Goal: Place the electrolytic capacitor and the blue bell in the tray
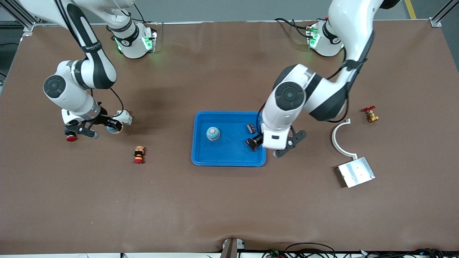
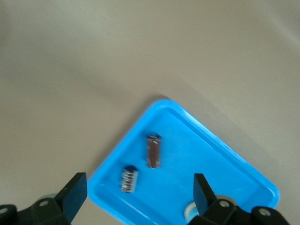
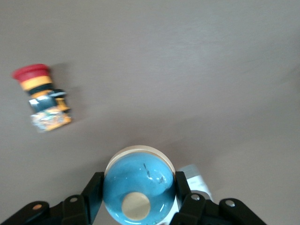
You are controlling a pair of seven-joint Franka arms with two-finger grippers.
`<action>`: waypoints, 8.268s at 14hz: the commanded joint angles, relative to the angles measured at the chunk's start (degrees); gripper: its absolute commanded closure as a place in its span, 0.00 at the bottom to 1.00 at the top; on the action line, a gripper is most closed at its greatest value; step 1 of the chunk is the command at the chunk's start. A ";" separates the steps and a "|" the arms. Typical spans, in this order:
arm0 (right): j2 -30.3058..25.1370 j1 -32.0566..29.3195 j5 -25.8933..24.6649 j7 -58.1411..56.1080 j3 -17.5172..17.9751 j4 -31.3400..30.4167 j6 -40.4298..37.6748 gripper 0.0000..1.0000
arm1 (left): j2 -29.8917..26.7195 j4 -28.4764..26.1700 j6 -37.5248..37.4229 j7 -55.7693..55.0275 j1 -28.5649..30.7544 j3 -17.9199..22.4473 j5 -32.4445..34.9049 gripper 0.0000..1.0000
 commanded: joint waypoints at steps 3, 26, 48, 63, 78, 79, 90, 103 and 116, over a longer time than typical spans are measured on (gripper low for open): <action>-0.08 8.84 0.74 15.30 -0.34 7.16 -7.96 1.00 | -7.28 -1.88 -12.82 15.10 7.35 -0.38 0.10 0.00; 28.65 32.22 -2.15 61.02 -0.87 43.28 -12.38 1.00 | -31.29 -26.57 -10.65 69.19 36.37 -0.64 -6.58 0.00; 41.49 35.13 -6.64 69.47 -1.13 56.66 -12.99 1.00 | -28.83 -24.90 -10.21 68.22 34.62 -0.03 -6.94 0.00; 43.34 35.57 -7.52 70.52 -1.66 57.45 -11.59 0.00 | -28.74 -24.99 -10.47 67.87 26.01 7.87 -6.85 0.00; 40.62 33.21 -6.64 52.45 -1.04 64.30 -27.75 0.00 | -28.39 -24.82 -10.56 67.87 21.08 13.33 -6.76 0.00; 40.44 31.98 -6.47 49.02 -0.87 64.30 -29.24 0.00 | -28.39 -24.29 -10.56 67.87 21.08 13.33 -6.76 0.00; 25.51 17.05 -6.20 12.65 -0.87 60.26 -40.94 0.00 | -28.83 -14.90 -17.50 69.01 21.78 13.33 -6.24 0.00; 11.45 4.82 -4.36 -12.08 -0.96 53.24 -46.48 0.00 | -28.48 -6.89 -18.74 68.84 21.08 12.89 -6.32 0.00; -4.29 -1.87 -1.19 -21.06 -1.40 46.38 -51.14 0.00 | -27.94 -6.88 -25.16 68.66 21.52 12.89 -6.41 0.00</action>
